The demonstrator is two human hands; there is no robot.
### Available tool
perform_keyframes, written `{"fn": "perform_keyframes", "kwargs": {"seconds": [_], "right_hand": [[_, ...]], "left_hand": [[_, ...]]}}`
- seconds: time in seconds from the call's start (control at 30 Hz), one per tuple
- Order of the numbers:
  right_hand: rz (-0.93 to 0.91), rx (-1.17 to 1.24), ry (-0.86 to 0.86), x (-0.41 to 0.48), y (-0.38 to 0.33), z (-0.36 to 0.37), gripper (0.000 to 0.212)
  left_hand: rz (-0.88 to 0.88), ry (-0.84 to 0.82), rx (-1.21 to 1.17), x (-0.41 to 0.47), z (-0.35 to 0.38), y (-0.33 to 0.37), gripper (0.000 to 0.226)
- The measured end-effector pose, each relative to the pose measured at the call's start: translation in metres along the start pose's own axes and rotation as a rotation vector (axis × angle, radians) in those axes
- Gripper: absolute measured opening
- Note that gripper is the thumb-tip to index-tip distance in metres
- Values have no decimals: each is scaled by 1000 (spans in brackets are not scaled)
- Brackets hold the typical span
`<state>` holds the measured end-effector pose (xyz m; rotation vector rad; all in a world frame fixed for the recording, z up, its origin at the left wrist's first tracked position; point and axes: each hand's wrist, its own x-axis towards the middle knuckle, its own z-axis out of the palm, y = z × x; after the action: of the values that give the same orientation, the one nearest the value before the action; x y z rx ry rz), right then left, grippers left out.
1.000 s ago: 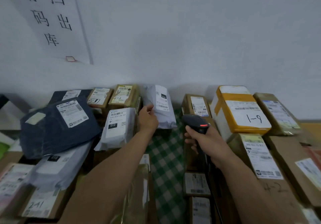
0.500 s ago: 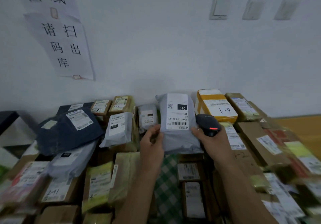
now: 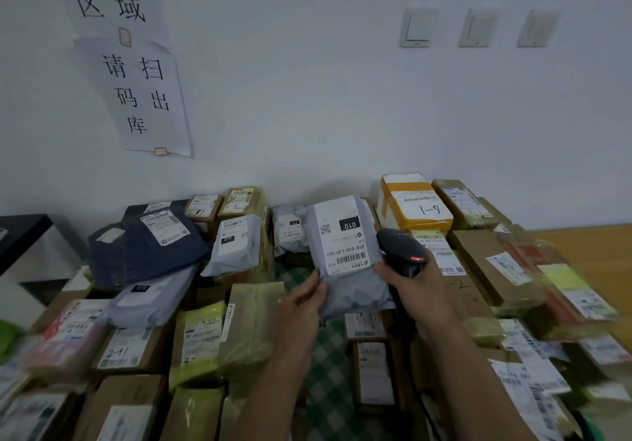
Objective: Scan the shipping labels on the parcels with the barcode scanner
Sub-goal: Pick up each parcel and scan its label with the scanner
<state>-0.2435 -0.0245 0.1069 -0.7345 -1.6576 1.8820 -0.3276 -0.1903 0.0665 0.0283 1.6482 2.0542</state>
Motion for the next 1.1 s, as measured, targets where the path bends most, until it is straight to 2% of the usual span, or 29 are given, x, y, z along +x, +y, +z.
{"fn": "perform_keyframes", "kwargs": {"seconds": [0.17,0.3,0.4,0.5,0.63,0.77,1.1], "right_hand": [[14,30,-52,-3,-4,-1,51],[5,18,-29,-6,-10,-3,47],[-56,-104,10,-9,-16,0,47],[-88,-181,38,-12,-22,2,54],[0,-248,-45,-19,-33,1,44],[63,-323,-168,-28,-31,2,41],[144,-364,-166,-40,-27,-6,39]], "left_hand": [[38,-114,-18,0,-8,6,58],[31,-175,-168,3,-10,12,59],[72,-112,-190,4,-5,11,58],[164,5,-78,11,0,9,56],[232,66,29,32,9,7,57],[219,78,24,54,21,-10,58],[200,121,68,64,31,-36,59]]}}
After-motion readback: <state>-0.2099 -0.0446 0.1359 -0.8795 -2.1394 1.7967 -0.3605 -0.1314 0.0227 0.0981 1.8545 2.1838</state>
